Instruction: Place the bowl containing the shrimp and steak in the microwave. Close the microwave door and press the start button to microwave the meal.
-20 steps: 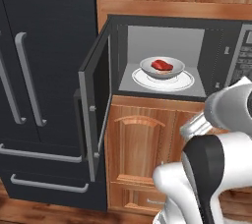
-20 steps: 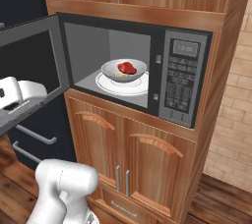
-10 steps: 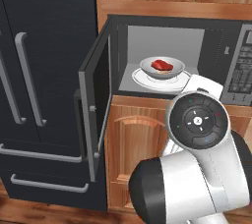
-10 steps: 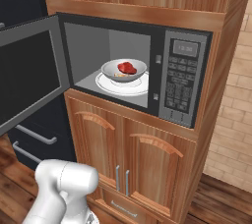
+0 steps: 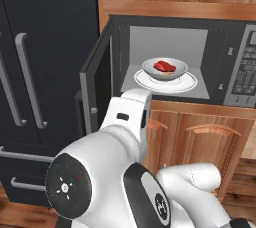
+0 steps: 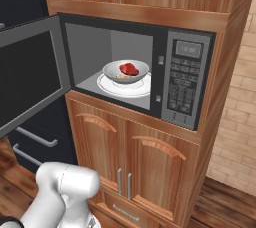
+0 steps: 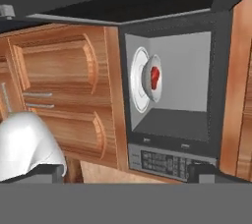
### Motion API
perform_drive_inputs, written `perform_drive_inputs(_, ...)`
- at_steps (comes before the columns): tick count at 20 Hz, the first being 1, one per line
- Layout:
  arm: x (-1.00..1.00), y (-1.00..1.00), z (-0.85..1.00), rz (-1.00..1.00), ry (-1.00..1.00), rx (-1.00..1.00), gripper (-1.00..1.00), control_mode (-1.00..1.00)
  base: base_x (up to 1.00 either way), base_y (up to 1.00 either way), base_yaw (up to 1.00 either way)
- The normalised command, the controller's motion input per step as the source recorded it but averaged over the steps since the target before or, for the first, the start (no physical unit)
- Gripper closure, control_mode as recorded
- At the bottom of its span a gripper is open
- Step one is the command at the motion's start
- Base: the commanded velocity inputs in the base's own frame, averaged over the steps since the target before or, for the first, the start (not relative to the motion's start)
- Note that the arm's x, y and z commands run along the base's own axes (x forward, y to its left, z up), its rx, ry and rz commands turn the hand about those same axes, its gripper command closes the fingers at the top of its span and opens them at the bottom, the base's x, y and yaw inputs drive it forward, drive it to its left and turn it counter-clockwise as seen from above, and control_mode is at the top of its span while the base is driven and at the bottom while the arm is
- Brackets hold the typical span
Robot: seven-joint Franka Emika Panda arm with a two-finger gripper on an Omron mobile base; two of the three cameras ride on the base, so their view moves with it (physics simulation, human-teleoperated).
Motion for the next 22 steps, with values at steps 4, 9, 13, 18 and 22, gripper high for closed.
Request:
perform_drive_inputs(4, 0.0, 0.85, 0.0, 0.0, 0.0, -0.25, -1.0, -1.0, 0.0, 0.0, 0.0)
perform_drive_inputs(9, 0.03, 0.73, 0.0, -0.01, 0.0, -0.23, -1.0, -1.0, 0.0, 0.0, 0.0)
perform_drive_inputs(13, 0.17, 0.62, 0.0, -0.07, 0.0, -0.19, -1.0, -1.0, 0.0, 0.0, 0.0)
perform_drive_inputs(18, 0.36, 0.43, -0.01, -0.12, 0.0, -0.15, -1.0, -1.0, 0.0, 0.0, 0.0)
perform_drive_inputs(22, 0.38, 0.26, -0.11, -0.16, 0.0, -0.14, -1.0, -1.0, 0.0, 0.0, 0.0)
